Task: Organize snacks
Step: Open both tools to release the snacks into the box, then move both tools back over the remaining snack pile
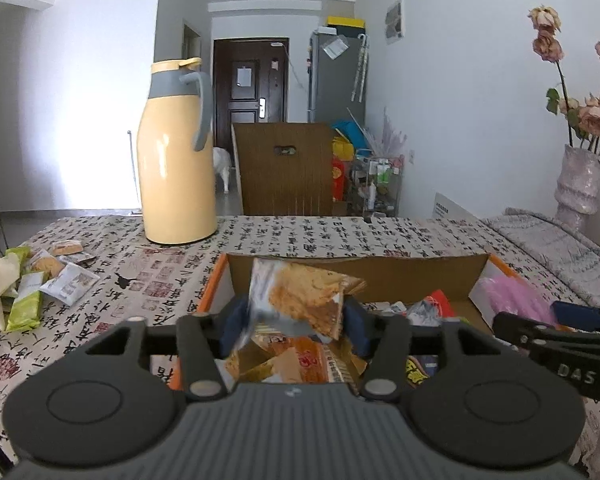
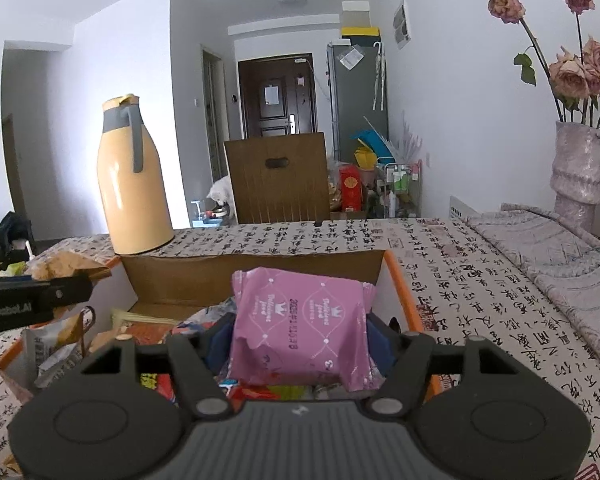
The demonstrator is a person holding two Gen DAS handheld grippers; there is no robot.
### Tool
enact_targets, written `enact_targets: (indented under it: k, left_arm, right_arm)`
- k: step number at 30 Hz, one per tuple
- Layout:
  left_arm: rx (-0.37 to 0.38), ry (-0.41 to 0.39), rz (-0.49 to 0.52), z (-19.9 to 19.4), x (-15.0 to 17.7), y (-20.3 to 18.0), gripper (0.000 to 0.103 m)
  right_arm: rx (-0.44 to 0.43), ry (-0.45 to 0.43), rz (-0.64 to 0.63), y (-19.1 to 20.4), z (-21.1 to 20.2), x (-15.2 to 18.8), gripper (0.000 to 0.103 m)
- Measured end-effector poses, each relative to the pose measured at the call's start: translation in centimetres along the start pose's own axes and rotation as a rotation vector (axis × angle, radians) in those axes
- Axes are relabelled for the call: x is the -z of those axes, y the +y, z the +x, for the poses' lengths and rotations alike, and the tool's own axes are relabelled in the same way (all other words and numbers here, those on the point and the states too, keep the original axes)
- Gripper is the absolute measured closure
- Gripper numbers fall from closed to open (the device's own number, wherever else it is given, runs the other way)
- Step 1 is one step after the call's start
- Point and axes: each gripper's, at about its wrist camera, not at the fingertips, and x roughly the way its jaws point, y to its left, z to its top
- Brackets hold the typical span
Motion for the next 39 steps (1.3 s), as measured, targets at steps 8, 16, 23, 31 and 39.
enact_targets:
  k: [8,16,23,31,39]
  left_arm:
    - [-0.041,-0.044,-0.040,-0.6,-0.1,0.3,0.000]
    - [-0.044,-0.045,-0.045,-0.9,-0.1,0.3,0.000]
    - [-0.040,-0.063,-0.049,-2.3,-1.1,0.1,0.000]
    - [-0.024,-0.110,-0.043,-6.2,-1.7,0.1,0.000]
    - [-0.021,-0.114,-0.049,-9.5,-0.5,1.1,0.000]
  right_arm:
    - [-0.002,-0.029,0.027,-0.4,-1.0,-0.1,0.000]
    - [0.005,-0.032,0.016,-0.3,-1.1,-0.2,0.000]
    - [0.018,-0.051,-0.006,0.2,-2.2,-1.0,0.000]
    - [0.031,-0.072,-0.024,0.8,-5.7,-1.1,0.000]
    - [0.024,-0.063,-0.036,1.7,-9.2,0.6,0.000]
